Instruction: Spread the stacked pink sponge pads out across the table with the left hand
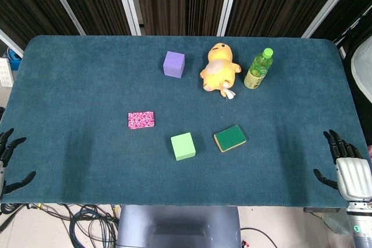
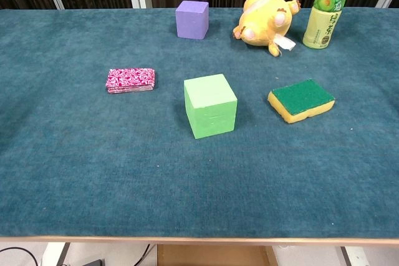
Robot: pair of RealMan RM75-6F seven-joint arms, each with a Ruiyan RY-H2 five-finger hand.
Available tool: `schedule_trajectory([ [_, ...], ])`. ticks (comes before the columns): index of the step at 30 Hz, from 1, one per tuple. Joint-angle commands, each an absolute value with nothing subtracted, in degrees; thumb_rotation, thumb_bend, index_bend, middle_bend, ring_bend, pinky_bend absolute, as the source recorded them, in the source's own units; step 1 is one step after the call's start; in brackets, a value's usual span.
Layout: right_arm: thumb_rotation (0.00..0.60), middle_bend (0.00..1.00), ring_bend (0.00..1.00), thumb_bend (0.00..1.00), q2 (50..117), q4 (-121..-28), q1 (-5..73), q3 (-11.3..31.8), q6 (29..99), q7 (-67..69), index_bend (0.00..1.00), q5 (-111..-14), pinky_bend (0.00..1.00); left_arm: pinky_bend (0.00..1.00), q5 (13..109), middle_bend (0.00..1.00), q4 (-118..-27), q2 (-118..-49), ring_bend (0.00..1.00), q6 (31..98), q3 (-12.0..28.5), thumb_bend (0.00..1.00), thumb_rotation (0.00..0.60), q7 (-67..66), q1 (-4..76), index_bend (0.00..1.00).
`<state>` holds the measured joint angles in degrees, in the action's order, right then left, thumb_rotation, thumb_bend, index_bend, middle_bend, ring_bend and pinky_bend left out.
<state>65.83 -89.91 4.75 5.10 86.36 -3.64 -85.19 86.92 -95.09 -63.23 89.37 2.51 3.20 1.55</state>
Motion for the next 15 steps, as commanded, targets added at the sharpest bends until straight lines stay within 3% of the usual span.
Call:
schedule_trajectory([
  [1,0.6,0.07,0.16,0.19,65.85,-89.92,4.82,5.06,86.16,-3.75,0.0,-85.14,0.22,0.0,86.69,0.1,-95.23,-63.14,0.0,89.01,2.46,0.17,0.6,3.0,1.65,0.25],
  [15,0.6,0.07,0.16,0.19,65.71,-90.43,4.62,4.88,86.36,-4.37,0.0,-85.34,0.22,0.0,86.48,0.1,-95.05,-63.15,0.0,88.88,2.66,0.17,0.6,3.53,1.79,0.24],
])
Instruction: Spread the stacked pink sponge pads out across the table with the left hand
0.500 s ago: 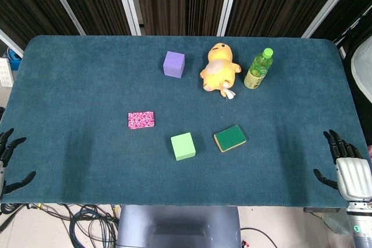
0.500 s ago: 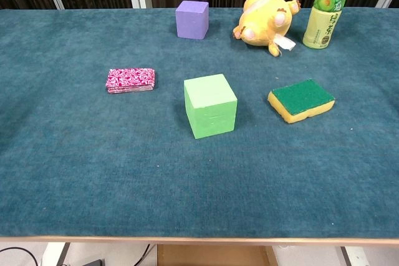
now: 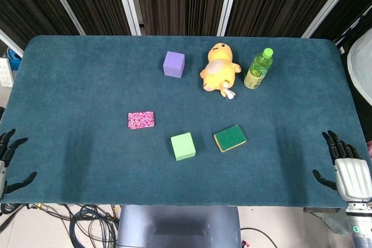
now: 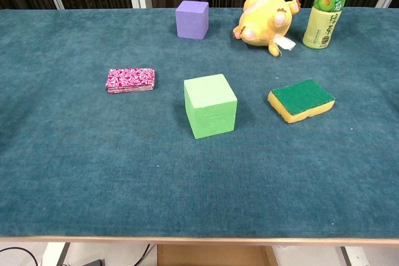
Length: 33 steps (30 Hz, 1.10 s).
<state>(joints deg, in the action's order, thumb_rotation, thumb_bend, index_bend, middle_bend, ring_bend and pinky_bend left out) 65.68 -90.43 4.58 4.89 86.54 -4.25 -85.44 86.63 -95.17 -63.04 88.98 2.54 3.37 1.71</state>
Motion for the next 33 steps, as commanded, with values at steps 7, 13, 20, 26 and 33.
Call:
schedule_trajectory([
  [7,0.6,0.07,0.16,0.19,65.26,-90.63,4.74,4.46,85.27,-4.19,0.0,-85.13,0.22,0.0,86.31,0.1,-94.79,-64.26,0.0,88.14,2.97,0.17,0.6,4.4,2.42,0.24],
  [13,0.6,0.07,0.16,0.19,64.81,-90.6,4.74,4.39,84.92,-3.02,0.0,-85.07,0.22,0.0,81.41,0.1,-97.55,-62.89,0.0,80.83,6.97,0.16,0.6,4.15,7.64,0.24],
  [20,0.6,0.07,0.16,0.19,64.76,-89.99,4.84,4.52,84.72,-2.15,0.0,-84.96,0.22,0.0,64.08,0.09,-106.55,-58.28,0.0,60.51,14.67,0.16,0.6,-10.6,22.44,0.25],
  [26,0.6,0.07,0.16,0.19,64.83,-89.76,4.93,4.55,84.32,-2.0,0.0,-84.61,0.22,0.0,45.52,0.08,-107.25,-60.11,0.0,49.24,16.65,0.16,0.6,-21.25,34.92,0.25],
  [33,0.6,0.07,0.16,0.19,64.77,-89.31,4.97,4.7,83.99,-1.4,0.0,-84.1,0.22,0.0,26.91,0.08,-102.91,-68.01,0.0,50.22,15.81,0.16,0.6,-30.32,46.44,0.27],
])
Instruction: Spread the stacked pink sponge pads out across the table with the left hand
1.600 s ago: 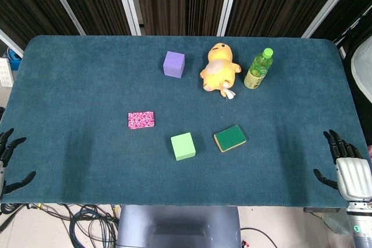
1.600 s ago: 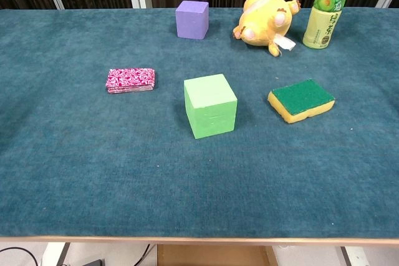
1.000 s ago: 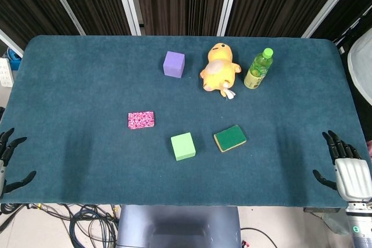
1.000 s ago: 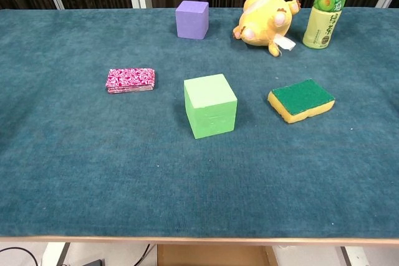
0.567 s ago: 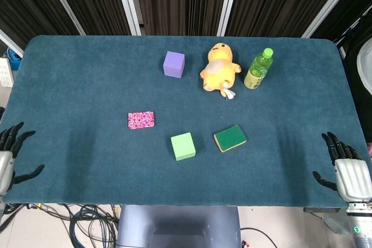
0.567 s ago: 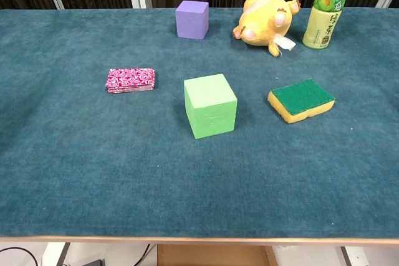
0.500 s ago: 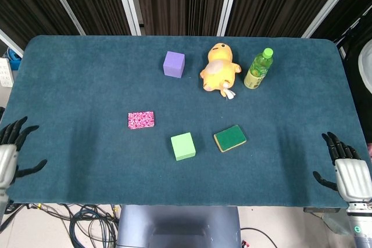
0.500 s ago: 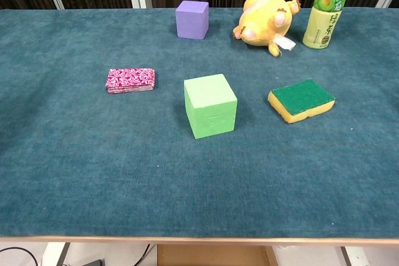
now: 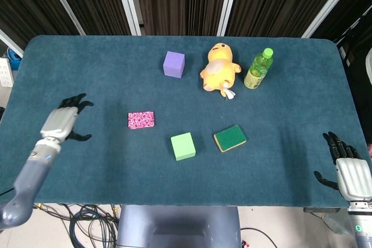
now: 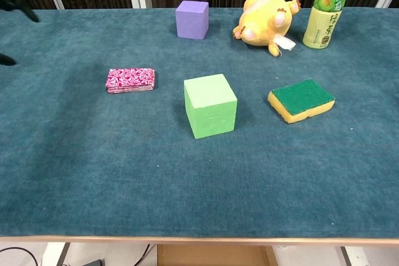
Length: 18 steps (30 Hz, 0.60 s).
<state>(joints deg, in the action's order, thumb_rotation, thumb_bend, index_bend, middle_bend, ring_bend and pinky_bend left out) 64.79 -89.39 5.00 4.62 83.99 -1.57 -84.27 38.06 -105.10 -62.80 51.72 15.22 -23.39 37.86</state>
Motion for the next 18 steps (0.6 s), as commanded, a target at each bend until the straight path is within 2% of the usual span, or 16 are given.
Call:
schedule_trajectory([
  [1,0.6,0.07,0.16,0.19,64.76,-89.25,4.94,4.77,84.01,-1.28,0.0,-83.99,0.22,0.0,25.18,0.08,-102.3,-68.84,0.0,50.09,15.92,0.16,0.6,-30.7,47.52,0.28],
  [9,0.6,0.07,0.16,0.19,64.69,-88.95,4.91,4.97,84.07,-0.47,0.0,-83.77,0.22,0.0,12.95,0.08,-94.7,-76.65,0.0,51.15,14.37,0.16,0.6,-37.03,56.94,0.29],
  [18,0.6,0.07,0.16,0.19,64.48,-88.79,4.78,4.99,84.27,0.38,0.0,-83.88,0.22,0.0,9.45,0.08,-88.23,-82.79,0.0,52.44,12.9,0.17,0.6,-40.41,61.81,0.3],
])
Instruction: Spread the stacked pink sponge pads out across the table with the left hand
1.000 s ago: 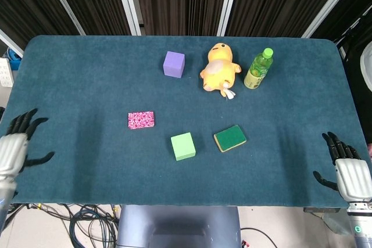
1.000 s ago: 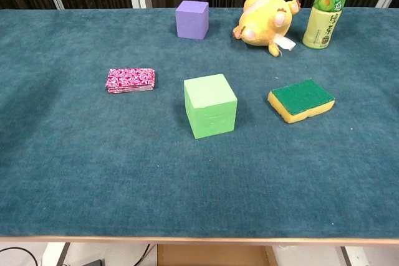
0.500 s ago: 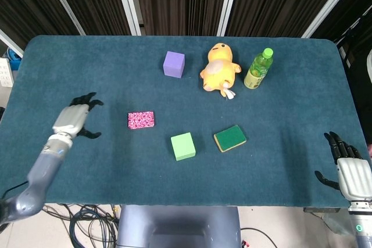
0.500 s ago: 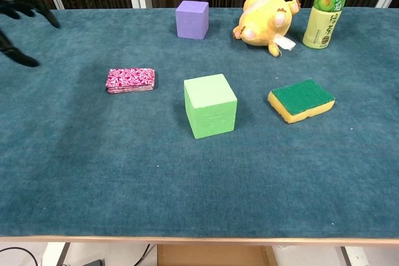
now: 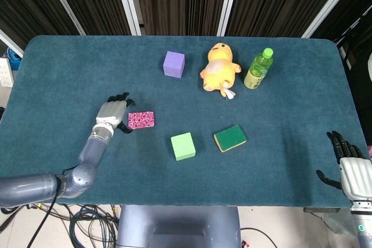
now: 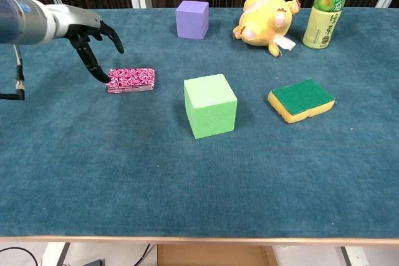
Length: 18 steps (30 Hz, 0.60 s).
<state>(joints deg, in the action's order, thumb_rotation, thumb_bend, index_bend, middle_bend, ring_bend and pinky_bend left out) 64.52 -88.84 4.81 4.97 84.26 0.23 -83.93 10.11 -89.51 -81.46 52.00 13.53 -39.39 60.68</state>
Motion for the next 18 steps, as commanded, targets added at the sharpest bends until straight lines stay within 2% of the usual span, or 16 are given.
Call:
schedule_trajectory([
  [1,0.6,0.07,0.16,0.19,64.48,-88.78,4.78,4.99,84.26,0.43,0.0,-83.87,0.22,0.0,9.5,0.08,-88.07,-82.97,0.0,52.49,12.82,0.17,0.6,-40.57,61.96,0.3],
  [18,0.6,0.07,0.16,0.19,64.21,-88.34,4.61,5.15,84.55,1.86,0.0,-83.87,0.22,0.0,8.47,0.09,-82.05,-89.01,0.0,54.24,12.13,0.2,0.6,-43.59,64.98,0.33],
])
